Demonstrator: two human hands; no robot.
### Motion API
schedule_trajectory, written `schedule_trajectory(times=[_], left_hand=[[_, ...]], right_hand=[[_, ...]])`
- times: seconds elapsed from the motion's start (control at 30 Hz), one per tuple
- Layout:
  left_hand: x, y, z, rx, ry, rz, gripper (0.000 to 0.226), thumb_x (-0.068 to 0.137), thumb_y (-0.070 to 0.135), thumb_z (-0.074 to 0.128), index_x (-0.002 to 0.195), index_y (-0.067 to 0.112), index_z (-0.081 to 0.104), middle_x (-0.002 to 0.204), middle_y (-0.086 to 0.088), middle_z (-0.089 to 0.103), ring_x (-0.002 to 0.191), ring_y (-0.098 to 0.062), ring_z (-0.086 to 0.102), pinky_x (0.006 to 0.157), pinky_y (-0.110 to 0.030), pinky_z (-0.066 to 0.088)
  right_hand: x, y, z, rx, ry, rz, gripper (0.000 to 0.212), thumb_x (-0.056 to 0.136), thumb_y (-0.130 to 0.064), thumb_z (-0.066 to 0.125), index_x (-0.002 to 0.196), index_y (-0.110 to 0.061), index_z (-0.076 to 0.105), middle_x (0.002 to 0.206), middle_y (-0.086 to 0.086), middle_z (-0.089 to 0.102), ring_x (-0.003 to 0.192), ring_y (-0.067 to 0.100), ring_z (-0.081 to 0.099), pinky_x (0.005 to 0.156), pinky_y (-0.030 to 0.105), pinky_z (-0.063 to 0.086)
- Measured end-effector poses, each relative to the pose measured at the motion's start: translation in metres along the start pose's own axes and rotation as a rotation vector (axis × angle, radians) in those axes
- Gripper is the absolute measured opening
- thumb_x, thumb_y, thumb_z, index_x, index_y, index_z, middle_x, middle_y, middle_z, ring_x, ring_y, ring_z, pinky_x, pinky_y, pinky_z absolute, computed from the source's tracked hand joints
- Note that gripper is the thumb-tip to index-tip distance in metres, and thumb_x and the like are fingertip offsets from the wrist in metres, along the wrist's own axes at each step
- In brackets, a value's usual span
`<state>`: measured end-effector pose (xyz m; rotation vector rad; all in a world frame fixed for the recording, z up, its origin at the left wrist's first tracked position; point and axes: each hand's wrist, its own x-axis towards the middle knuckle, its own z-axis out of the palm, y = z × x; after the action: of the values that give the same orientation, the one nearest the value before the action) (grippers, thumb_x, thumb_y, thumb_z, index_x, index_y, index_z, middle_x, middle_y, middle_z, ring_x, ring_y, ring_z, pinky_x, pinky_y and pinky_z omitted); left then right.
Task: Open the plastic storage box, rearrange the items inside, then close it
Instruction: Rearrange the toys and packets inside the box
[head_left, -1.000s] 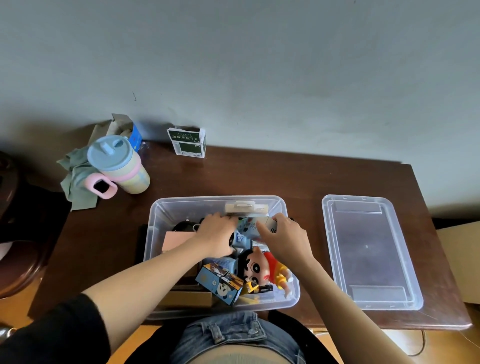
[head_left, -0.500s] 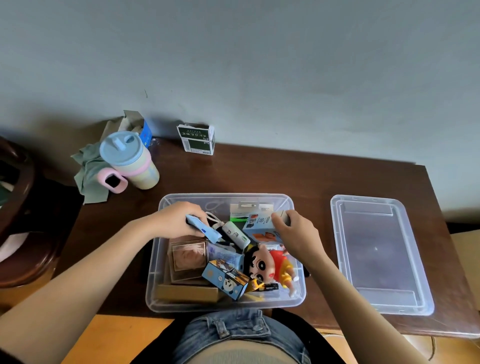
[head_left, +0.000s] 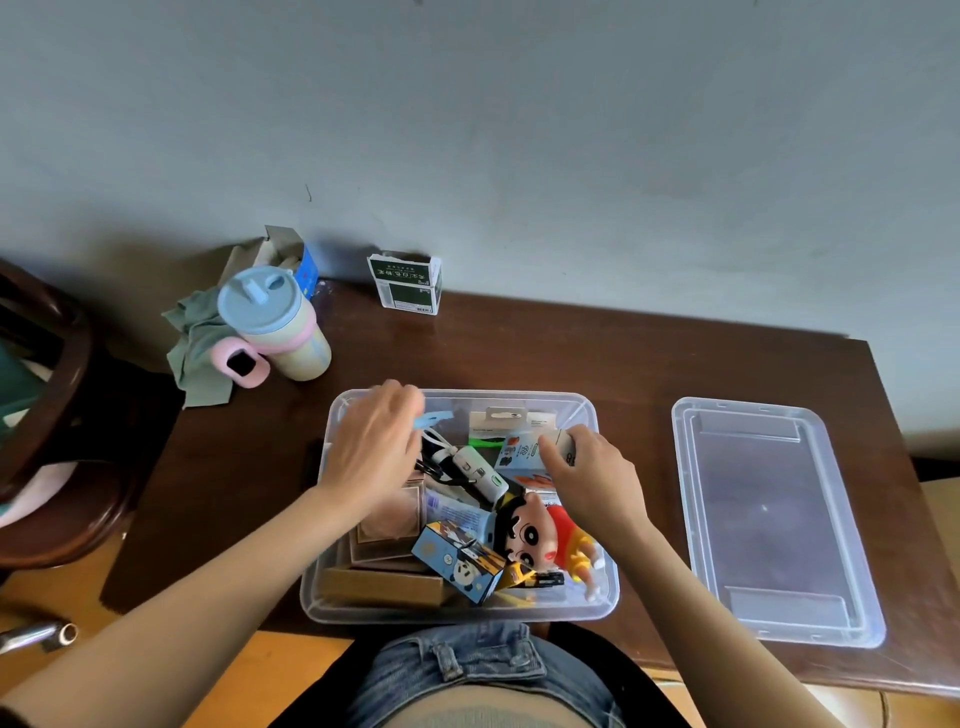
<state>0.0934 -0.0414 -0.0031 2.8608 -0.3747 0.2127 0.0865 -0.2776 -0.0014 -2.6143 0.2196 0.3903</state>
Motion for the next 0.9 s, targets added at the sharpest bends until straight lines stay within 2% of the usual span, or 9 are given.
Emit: schedule_trajectory(times=[0.07, 0.1, 0.17, 0.23, 0.3, 0.4, 0.5, 0.63, 0.9], left_hand=[[0.002, 0.018, 0.004, -0.109, -0.092, 0.161, 0.017, 0.079, 0.005, 0.069, 0.085, 0.011, 0.056, 0.076, 0.000, 0.057, 0.063, -0.013, 0.050, 0.054, -0.020, 0.037], [0.003, 0.027, 0.009, -0.092, -0.196, 0.232, 0.008, 0.086, 0.007, 0.062, 0.090, 0.012, 0.058, 0.083, 0.001, 0.058, 0.071, -0.013, 0.052, 0.061, -0.020, 0.038], [0.011, 0.042, 0.025, 0.056, -0.431, 0.313, 0.016, 0.093, 0.011, 0.048, 0.104, 0.012, 0.060, 0.101, -0.002, 0.059, 0.094, -0.019, 0.054, 0.081, -0.029, 0.040], [0.022, 0.051, 0.039, 0.210, -0.641, 0.344, 0.023, 0.093, 0.010, 0.045, 0.109, 0.011, 0.062, 0.109, -0.005, 0.060, 0.103, -0.025, 0.054, 0.088, -0.034, 0.039], [0.031, 0.055, 0.049, 0.248, -0.739, 0.349, 0.023, 0.092, 0.011, 0.045, 0.108, 0.010, 0.062, 0.112, -0.007, 0.062, 0.106, -0.028, 0.055, 0.089, -0.036, 0.040], [0.036, 0.049, 0.062, 0.272, -0.881, 0.347, 0.036, 0.092, 0.023, 0.049, 0.127, 0.015, 0.052, 0.134, -0.008, 0.052, 0.124, -0.027, 0.045, 0.102, -0.039, 0.036], [0.035, 0.049, 0.069, 0.398, -0.929, 0.401, 0.050, 0.094, 0.032, 0.045, 0.143, 0.022, 0.039, 0.147, -0.007, 0.040, 0.136, -0.027, 0.032, 0.108, -0.044, 0.027], [0.036, 0.050, 0.071, 0.487, -0.896, 0.458, 0.047, 0.093, 0.040, 0.044, 0.135, 0.019, 0.048, 0.139, -0.008, 0.047, 0.133, -0.029, 0.034, 0.110, -0.045, 0.024], [0.037, 0.018, 0.048, 0.225, -1.000, 0.333, 0.055, 0.092, 0.062, 0.034, 0.121, 0.024, 0.061, 0.124, -0.006, 0.060, 0.120, -0.027, 0.049, 0.100, -0.043, 0.035]], right_hand=[[-0.001, 0.000, 0.000, -0.021, 0.024, -0.002, 0.035, 0.093, -0.049, 0.037, 0.080, -0.019, 0.048, 0.073, -0.005, 0.052, 0.059, 0.011, 0.051, 0.048, 0.024, 0.033], [-0.001, 0.000, 0.000, -0.031, 0.038, -0.002, 0.034, 0.092, -0.049, 0.037, 0.081, -0.018, 0.048, 0.074, -0.004, 0.052, 0.059, 0.011, 0.050, 0.047, 0.024, 0.032], [-0.002, 0.000, 0.000, -0.046, 0.058, -0.003, 0.035, 0.093, -0.048, 0.036, 0.082, -0.017, 0.047, 0.075, -0.004, 0.051, 0.058, 0.011, 0.049, 0.046, 0.024, 0.031], [-0.002, -0.001, 0.000, -0.055, 0.061, -0.005, 0.035, 0.093, -0.048, 0.035, 0.082, -0.017, 0.048, 0.075, -0.003, 0.051, 0.058, 0.012, 0.049, 0.046, 0.024, 0.031], [-0.001, -0.002, -0.001, -0.061, 0.055, -0.003, 0.035, 0.093, -0.047, 0.035, 0.083, -0.016, 0.048, 0.077, -0.002, 0.053, 0.062, 0.014, 0.052, 0.048, 0.025, 0.037], [-0.001, -0.005, 0.000, -0.054, 0.043, 0.014, 0.036, 0.093, -0.047, 0.035, 0.086, -0.015, 0.051, 0.081, -0.001, 0.055, 0.070, 0.018, 0.059, 0.057, 0.033, 0.050], [-0.001, -0.006, 0.000, -0.051, 0.053, 0.022, 0.037, 0.093, -0.048, 0.035, 0.088, -0.016, 0.051, 0.083, -0.002, 0.056, 0.071, 0.017, 0.061, 0.062, 0.035, 0.055], [0.000, -0.007, 0.001, -0.057, 0.046, 0.020, 0.035, 0.094, -0.047, 0.036, 0.092, -0.016, 0.053, 0.087, -0.002, 0.059, 0.072, 0.016, 0.063, 0.061, 0.035, 0.058], [0.008, -0.009, 0.009, 0.018, -0.083, -0.007, 0.032, 0.091, -0.048, 0.041, 0.086, -0.018, 0.052, 0.082, -0.001, 0.061, 0.069, 0.016, 0.061, 0.057, 0.032, 0.049]])
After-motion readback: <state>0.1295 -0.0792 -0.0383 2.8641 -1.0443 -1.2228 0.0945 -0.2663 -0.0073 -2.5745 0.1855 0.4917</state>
